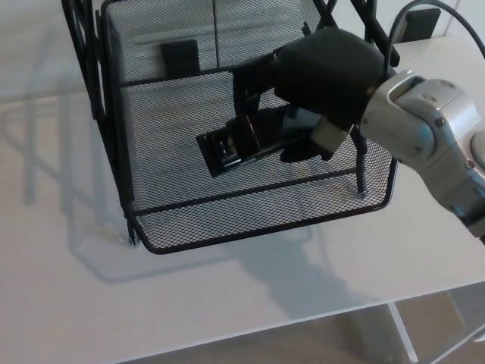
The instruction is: The robot walks towards a desk on which a file tray is kept in the middle and a stapler is kept to its right. The robot lifts the stapler using its right hand and places it on the file tray.
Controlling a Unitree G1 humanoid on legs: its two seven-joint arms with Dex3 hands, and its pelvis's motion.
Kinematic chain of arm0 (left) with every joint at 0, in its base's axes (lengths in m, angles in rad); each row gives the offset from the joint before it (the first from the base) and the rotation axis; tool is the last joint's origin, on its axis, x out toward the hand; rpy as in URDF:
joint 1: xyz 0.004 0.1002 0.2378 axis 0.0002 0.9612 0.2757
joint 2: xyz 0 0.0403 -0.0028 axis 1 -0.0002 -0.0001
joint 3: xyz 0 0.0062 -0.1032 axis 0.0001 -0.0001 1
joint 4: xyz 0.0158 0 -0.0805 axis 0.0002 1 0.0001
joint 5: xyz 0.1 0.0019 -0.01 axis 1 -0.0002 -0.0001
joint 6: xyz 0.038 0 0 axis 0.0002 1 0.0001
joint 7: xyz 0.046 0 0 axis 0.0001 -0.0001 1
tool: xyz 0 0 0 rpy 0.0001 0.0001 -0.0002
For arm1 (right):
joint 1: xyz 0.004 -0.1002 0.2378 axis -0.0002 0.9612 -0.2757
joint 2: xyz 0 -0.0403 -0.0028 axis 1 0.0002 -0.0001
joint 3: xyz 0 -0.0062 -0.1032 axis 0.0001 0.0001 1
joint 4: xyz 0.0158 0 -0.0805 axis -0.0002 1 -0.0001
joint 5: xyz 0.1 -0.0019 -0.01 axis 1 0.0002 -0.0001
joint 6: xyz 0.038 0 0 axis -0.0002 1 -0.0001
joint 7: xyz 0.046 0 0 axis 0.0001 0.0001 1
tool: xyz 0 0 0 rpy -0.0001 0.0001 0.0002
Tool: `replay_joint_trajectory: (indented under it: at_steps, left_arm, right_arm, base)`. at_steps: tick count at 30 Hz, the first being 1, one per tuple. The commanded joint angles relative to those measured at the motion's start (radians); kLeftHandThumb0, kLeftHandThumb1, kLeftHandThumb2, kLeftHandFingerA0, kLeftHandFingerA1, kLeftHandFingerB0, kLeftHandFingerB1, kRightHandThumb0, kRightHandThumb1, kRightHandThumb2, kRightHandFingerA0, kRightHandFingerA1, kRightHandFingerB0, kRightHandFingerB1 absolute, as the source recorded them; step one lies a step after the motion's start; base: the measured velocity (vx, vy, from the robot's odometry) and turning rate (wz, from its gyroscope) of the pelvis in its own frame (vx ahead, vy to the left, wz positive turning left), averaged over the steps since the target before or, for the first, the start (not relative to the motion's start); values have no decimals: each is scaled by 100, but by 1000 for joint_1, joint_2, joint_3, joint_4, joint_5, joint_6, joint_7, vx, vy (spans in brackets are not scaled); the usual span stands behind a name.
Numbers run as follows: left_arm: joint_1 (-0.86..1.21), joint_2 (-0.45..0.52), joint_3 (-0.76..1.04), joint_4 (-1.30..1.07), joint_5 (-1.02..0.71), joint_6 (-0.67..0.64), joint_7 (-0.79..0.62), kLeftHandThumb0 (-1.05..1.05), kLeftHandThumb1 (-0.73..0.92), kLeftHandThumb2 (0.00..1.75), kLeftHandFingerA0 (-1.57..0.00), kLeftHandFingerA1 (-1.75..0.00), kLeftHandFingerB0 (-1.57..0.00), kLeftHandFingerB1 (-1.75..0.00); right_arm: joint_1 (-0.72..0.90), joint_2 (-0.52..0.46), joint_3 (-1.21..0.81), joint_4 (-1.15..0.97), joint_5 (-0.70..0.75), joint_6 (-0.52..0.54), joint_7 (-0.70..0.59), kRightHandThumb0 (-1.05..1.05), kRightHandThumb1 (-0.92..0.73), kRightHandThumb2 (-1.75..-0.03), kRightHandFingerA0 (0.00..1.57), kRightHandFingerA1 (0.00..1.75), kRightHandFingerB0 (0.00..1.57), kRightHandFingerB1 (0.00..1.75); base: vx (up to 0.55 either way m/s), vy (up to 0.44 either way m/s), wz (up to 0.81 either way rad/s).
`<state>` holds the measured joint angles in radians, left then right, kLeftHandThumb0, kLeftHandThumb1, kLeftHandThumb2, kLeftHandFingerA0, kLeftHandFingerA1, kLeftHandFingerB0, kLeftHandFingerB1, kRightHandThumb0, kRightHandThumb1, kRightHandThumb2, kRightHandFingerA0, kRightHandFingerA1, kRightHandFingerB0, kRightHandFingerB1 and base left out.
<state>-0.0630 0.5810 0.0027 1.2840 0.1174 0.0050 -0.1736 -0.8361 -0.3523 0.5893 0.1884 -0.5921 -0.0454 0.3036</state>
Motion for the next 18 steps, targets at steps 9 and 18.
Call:
replay_joint_trajectory:
  at_steps: [9, 18]
  left_arm:
    - [-4, -1, -8, 10, 15, -11, 23, -75, 32, 120, -46, -92, -36, -84]
    - [12, 8, -1, -3, 18, -20, 5, -76, 34, 119, -48, -91, -40, -84]
  right_arm:
    - [9, 27, -12, 7, -54, 76, 127, -47, -65, -61, 23, 50, 25, 32]
    - [-40, 37, -25, -53, -209, 221, 128, -81, -46, -81, 0, 19, 2, 0]
  base:
    - [0, 0, 0]
    - [0, 0, 0]
